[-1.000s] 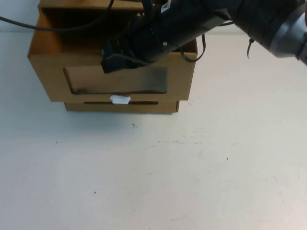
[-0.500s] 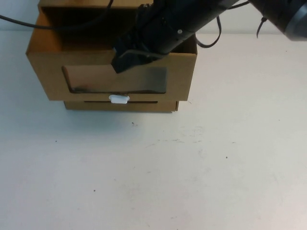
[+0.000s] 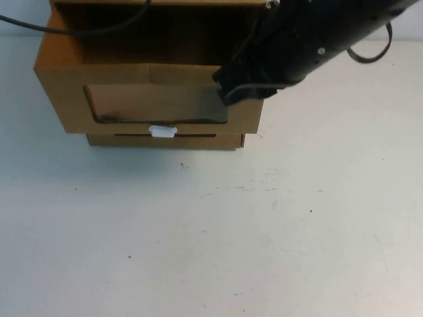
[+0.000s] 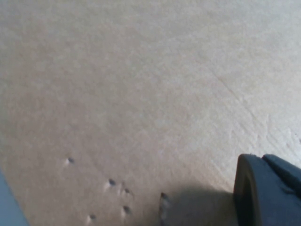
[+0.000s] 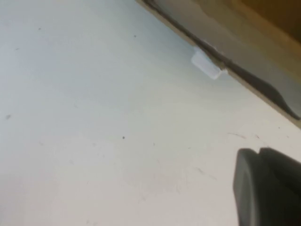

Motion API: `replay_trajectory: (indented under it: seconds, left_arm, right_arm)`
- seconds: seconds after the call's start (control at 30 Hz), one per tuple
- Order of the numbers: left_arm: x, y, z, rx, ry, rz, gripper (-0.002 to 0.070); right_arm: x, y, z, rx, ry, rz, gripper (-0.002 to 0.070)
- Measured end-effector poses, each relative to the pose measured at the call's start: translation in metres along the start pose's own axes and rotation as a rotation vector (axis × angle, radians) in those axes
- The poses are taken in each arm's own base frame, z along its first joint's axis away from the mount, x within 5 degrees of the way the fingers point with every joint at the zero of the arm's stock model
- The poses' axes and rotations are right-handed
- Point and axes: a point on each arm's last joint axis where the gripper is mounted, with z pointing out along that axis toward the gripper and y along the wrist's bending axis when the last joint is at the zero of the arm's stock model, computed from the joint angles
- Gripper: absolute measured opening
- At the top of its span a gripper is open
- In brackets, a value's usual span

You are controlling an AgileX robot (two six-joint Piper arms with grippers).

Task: Close the shoe box
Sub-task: Close the shoe box with your right arm

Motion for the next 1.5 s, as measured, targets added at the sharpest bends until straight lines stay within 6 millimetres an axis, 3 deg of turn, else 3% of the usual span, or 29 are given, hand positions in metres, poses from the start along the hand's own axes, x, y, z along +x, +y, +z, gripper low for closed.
replay_trajectory:
  seconds: [0.2,0.67,1.07,1.5]
  left_arm:
    - [0.000,0.000,0.000,0.001,0.002,0.000,-0.0005]
    - [0.000,0.000,0.000,0.002,0.002,0.000,-0.0005]
    - [0.000,0.000,0.000,0.002,0.002,0.000,-0.0005]
    - [0.000,0.000,0.000,0.002,0.004,0.000,-0.0005]
  right_arm:
    - [0.023,-0.006,0.022,0.039,-0.108,0.067,-0.0011]
    - [0.010,-0.017,0.054,0.059,-0.236,0.113,-0.0011]
    - [-0.006,-0.020,0.064,0.041,-0.239,0.117,-0.0011]
    - [0.001,-0.017,0.064,0.002,-0.147,0.130,-0.0011]
